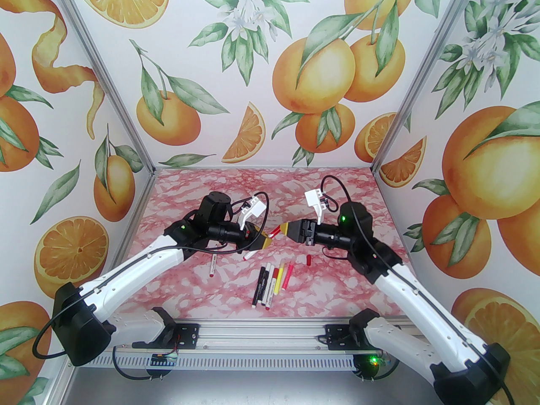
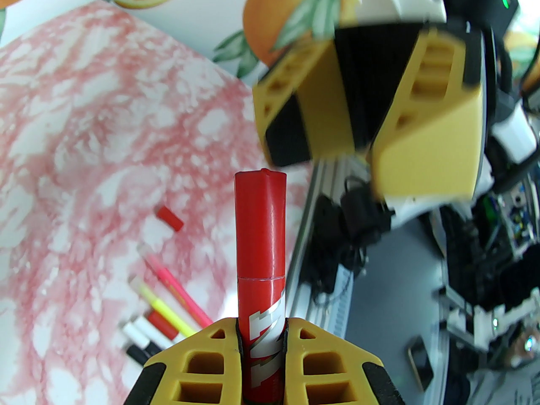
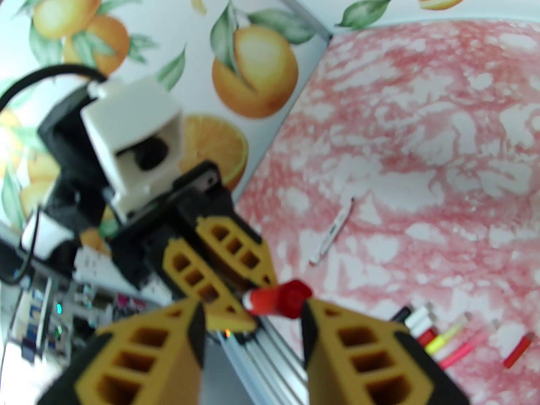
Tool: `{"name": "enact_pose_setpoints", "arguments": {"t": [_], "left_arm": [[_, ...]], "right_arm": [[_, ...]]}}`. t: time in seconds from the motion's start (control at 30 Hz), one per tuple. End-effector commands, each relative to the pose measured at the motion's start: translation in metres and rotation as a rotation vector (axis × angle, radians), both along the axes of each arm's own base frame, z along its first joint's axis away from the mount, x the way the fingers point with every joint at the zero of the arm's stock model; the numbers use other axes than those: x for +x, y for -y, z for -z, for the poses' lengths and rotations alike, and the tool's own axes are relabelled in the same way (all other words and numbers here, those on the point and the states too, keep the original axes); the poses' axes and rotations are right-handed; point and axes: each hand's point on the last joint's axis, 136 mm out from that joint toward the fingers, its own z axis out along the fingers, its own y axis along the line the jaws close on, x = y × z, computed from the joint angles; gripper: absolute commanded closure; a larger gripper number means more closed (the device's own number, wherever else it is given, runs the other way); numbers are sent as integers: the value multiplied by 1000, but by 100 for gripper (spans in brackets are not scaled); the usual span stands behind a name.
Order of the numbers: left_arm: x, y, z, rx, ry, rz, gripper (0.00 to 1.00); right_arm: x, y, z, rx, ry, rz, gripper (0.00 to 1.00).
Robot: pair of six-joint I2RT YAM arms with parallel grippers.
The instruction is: Open the pen caps
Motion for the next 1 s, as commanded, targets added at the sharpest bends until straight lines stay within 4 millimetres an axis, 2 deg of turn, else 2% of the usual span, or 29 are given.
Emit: {"name": "enact_pose_setpoints", "arguments": {"t": [0.0,0.17,0.33,0.47,0.63,0.8,0.97], "left_arm": [[15,5,-20,-91,23,-106,100],[18,3,-22,-114,21,-141,100],[24,-1,-22,-158,13,-233,100],[27,-5,-22,-157,26,-265,100],[27,-6,-21,-158,29,-268,100],[24,-1,-17,-154,25,-241,100],[21,4,-15,-151,18,-218,100]], "right_arm": [[24,9,-35,146,87,182,57],[28,9,-32,163,83,226,58],[36,1,-19,165,28,282,61],[39,6,-13,149,14,346,57],[40,-2,-5,144,-19,340,55],[38,-18,-15,223,-34,266,59],[38,-26,-20,260,-36,237,65]]}}
